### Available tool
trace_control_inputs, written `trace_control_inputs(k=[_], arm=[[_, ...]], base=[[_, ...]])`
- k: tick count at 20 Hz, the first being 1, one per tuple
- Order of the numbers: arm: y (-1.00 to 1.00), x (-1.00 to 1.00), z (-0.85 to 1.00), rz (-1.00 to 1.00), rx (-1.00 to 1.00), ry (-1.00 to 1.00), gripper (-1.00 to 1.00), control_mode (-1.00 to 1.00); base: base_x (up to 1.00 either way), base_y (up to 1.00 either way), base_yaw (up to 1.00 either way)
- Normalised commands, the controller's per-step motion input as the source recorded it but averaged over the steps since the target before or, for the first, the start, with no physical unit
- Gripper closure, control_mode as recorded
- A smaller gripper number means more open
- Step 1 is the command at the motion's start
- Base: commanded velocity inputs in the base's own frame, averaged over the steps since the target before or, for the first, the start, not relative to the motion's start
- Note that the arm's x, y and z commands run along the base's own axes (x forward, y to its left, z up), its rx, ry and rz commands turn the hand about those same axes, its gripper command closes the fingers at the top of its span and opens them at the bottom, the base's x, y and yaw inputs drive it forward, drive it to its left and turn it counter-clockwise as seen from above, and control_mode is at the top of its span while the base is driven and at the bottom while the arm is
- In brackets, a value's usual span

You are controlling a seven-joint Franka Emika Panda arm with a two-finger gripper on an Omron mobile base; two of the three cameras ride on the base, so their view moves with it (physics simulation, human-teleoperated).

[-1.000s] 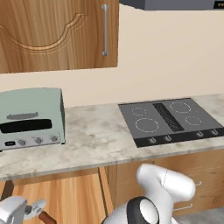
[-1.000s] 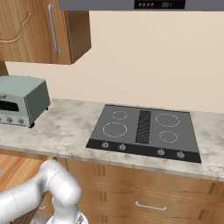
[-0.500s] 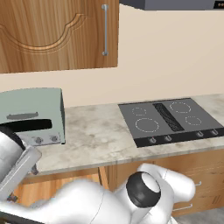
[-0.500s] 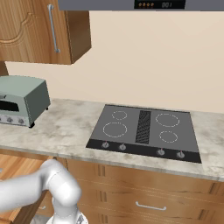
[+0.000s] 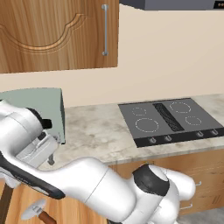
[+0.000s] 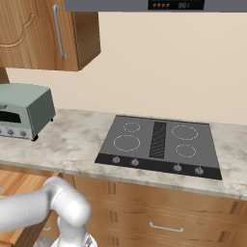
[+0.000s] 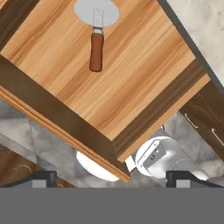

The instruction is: Take the pizza cutter from the drawer on the left and place it on the dining counter for cutting.

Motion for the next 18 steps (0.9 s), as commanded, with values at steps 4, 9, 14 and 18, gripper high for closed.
trace_control_inputs(k=[4,9,14,18], arm=[[-0.42,0.00,-0.74,-0.19,0.03,-0.01,-1.00,-1.00],[-0.24,-0.09,-0.59,-0.10,0.03,-0.20,-1.00,-1.00],[-0.22,-0.04,-0.47,-0.11,0.12,-0.15,-1.00,-1.00],[-0.07,0.00,-0.39,-0.02,0.28,0.00,-1.00,-1.00]], base=[[0.00,0.00,0.00],[0.00,0.00,0.00],[0.00,0.00,0.00],[0.00,0.00,0.00]])
